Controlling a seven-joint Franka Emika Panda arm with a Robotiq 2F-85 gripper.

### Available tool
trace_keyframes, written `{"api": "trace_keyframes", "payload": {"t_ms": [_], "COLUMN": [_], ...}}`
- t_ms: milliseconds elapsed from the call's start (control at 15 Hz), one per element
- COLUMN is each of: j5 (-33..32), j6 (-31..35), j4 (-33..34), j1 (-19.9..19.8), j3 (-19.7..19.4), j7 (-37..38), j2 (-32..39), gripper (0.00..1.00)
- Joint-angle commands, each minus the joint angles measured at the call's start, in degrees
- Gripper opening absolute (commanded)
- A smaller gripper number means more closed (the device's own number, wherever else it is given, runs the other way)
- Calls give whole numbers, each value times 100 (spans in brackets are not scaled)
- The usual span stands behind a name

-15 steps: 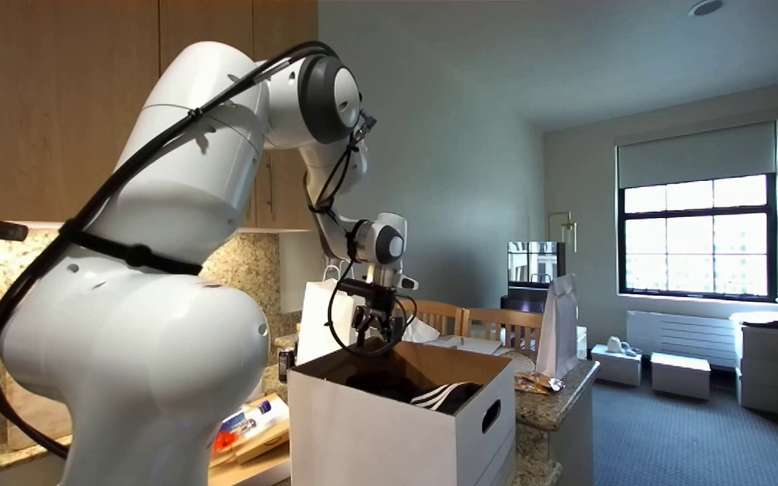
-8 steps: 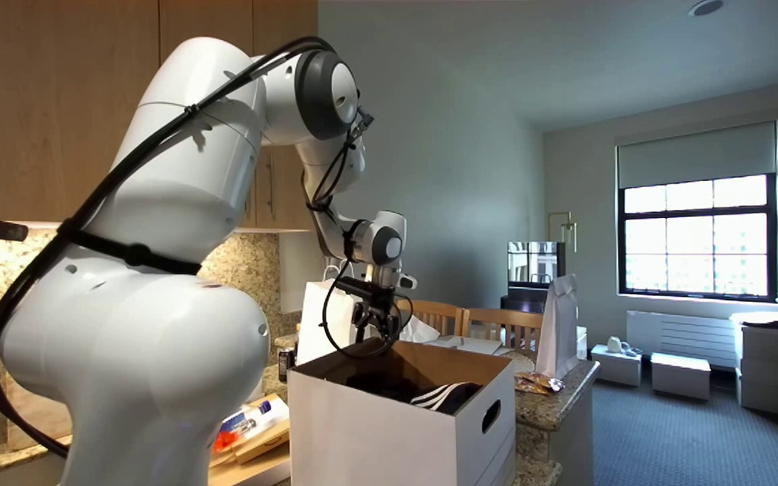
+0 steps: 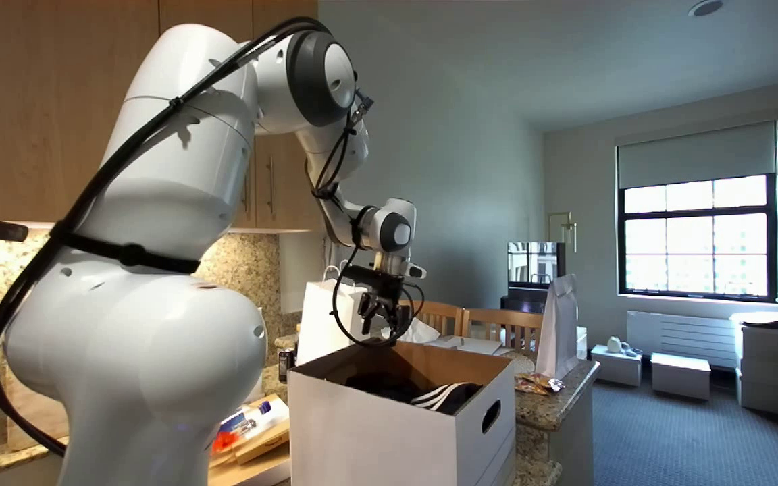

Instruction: Remove three empty water bottles from the white storage box

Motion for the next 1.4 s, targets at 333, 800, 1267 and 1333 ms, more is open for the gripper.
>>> {"api": "trace_keyframes", "payload": {"t_ms": [333, 800, 1267, 1333], "j5": [-502, -1720, -2989, -3086], "j6": [-1488, -1646, -1790, -1768], "j4": [-277, -752, -942, -959], "j1": [-243, -14, 150, 152], "j3": [-284, -120, -11, 8], "j7": [-854, -1681, -2012, -2031], "j2": [-220, -249, -283, -286], "gripper": [100, 100, 100, 100]}}
